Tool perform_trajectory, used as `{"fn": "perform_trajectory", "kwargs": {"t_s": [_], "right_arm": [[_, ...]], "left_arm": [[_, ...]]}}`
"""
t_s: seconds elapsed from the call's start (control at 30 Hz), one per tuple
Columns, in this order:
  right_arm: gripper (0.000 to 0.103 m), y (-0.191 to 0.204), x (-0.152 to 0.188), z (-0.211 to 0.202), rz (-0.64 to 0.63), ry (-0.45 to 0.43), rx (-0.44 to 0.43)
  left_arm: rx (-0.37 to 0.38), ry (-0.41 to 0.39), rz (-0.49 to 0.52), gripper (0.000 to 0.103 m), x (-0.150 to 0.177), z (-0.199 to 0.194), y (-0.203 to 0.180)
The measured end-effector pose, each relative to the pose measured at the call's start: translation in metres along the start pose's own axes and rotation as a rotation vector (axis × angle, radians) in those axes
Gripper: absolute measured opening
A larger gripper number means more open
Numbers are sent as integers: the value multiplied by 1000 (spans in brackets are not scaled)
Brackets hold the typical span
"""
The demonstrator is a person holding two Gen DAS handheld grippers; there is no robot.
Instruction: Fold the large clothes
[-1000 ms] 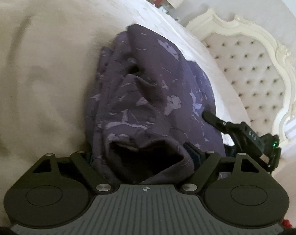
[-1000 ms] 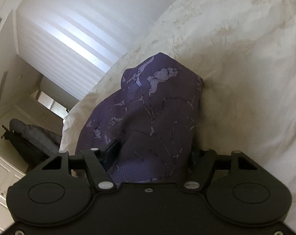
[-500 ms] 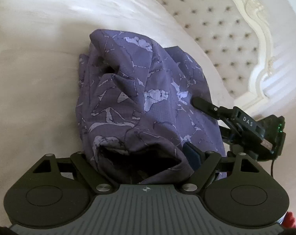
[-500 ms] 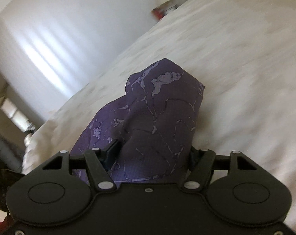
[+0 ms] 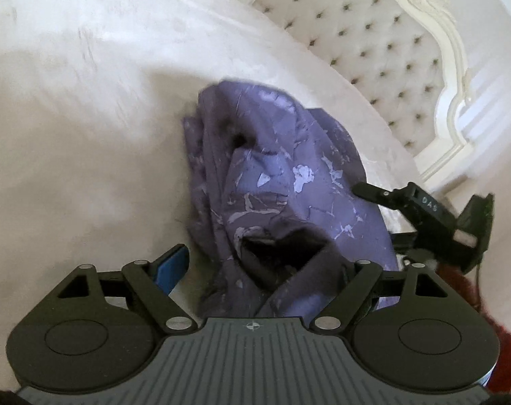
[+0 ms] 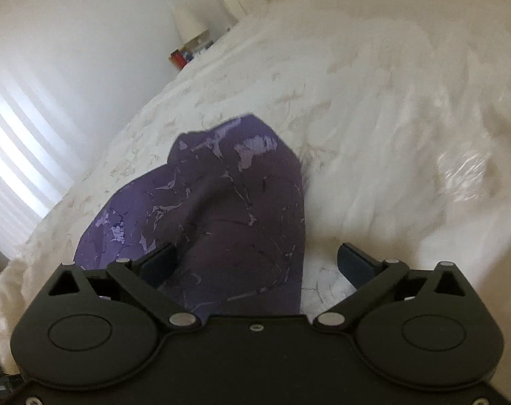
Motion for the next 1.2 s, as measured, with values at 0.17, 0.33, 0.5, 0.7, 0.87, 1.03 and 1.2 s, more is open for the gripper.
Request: {"fn": "perform_trajectory", "kwargs": {"t_s": [0.17,0.33,0.5,0.7,0.87,1.03,1.2], "right_arm": [[102,9,6,-50,-10,-86,60],[102,25,27,-81,-18,-106,108],[102,40,68,-75,-103,24,187],[102,62,112,-81,-108,59,150],[102,86,122,-104,-130,20,154],[102,108,118,-134,-170,-62,167],[102,122,111,-171,-196,-142,221]], "left_arm": [[-118,-94,170,82,1,-22,-29],[-199,-165,311,82,10,-38,-53],[-263,-165,367,82,34,-53,-57],[-334,-184,398,82,60,-75,-56],[-395,-215,442,82,72,-96,-62],[-545,-317,501,83,76,-118,-79],[-555,-264,482,83,76,-126,-86]]}}
Point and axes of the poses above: each gripper's, at about its wrist camera, not at the fingertips, and z roughly the way its jaws point, y to its left, x to its underside, the point moved 6 cm from there along z, roughly the way its jaws point, and after that the axes turned 4 degrees about -z, right-handed, at the moved point
